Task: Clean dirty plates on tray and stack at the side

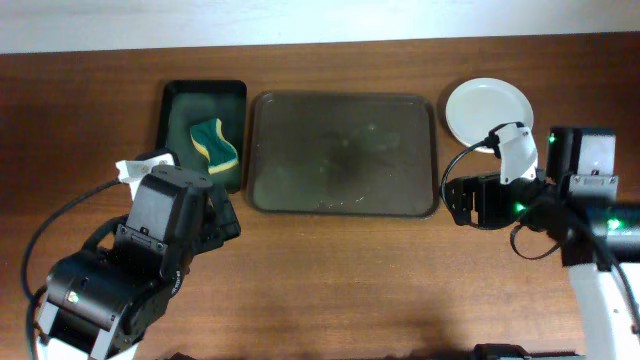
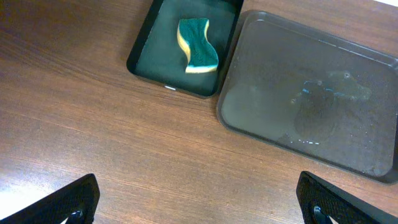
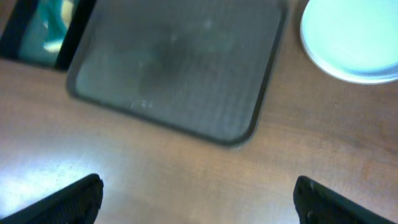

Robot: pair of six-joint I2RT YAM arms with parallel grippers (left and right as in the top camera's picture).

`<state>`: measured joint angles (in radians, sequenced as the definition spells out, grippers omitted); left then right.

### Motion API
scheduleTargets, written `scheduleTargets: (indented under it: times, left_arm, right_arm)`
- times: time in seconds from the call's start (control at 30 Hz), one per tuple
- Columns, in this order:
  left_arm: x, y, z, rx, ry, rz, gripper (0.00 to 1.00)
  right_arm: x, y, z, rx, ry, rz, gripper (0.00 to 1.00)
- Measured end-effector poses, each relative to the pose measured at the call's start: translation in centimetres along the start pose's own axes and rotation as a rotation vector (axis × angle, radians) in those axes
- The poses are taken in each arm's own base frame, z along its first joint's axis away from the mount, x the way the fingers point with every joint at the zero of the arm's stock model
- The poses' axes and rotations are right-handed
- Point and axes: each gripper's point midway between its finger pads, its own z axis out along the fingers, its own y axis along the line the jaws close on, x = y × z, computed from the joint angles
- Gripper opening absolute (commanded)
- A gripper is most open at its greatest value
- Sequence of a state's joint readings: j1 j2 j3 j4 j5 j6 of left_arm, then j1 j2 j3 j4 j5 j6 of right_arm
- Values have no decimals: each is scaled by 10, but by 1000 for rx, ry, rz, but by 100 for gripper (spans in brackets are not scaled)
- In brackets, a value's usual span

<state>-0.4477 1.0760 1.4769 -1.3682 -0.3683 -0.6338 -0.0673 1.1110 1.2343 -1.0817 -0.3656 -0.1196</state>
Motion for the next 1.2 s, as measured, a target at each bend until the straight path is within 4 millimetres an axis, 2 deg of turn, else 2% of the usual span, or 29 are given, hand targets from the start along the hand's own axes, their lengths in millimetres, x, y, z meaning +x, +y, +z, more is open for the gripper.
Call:
scheduleTargets:
  times: [0.17,0.3,0.33,0.4,0.47,0.67,0.87,1.07,1.2]
  left_arm:
    - [0,1,0,-3,-1,0,99]
    - [0,1,1,-4,-1,0,100]
    - [0,1,1,-4,-1,0,99]
    - [0,1,1,-3,-2,0,99]
    - [0,0,1,-3,-2,0,99]
    - [0,1,1,-4,-1,0,99]
    - [0,1,1,-4,-1,1,99]
    - [0,1,1,-4,-1,0,99]
    - [0,1,1,-3,-1,0,100]
  right_arm:
    - [0,-1,1,42,-320,-123,98]
    - [25,-2,12,60,-475,-181,98]
    - [43,-4,23,60,-476,-181,98]
    - [59,-6,33,65,-518,-197,98]
    - [67,-5,34,67,-571,-218,98]
    - [69,2,27,78,-776,-304,99]
    - [74,12,36,53,-878,-361,98]
    - [73,-2,38,131,-877,-323,99]
    - [77,-20,41,219,-847,-273,98]
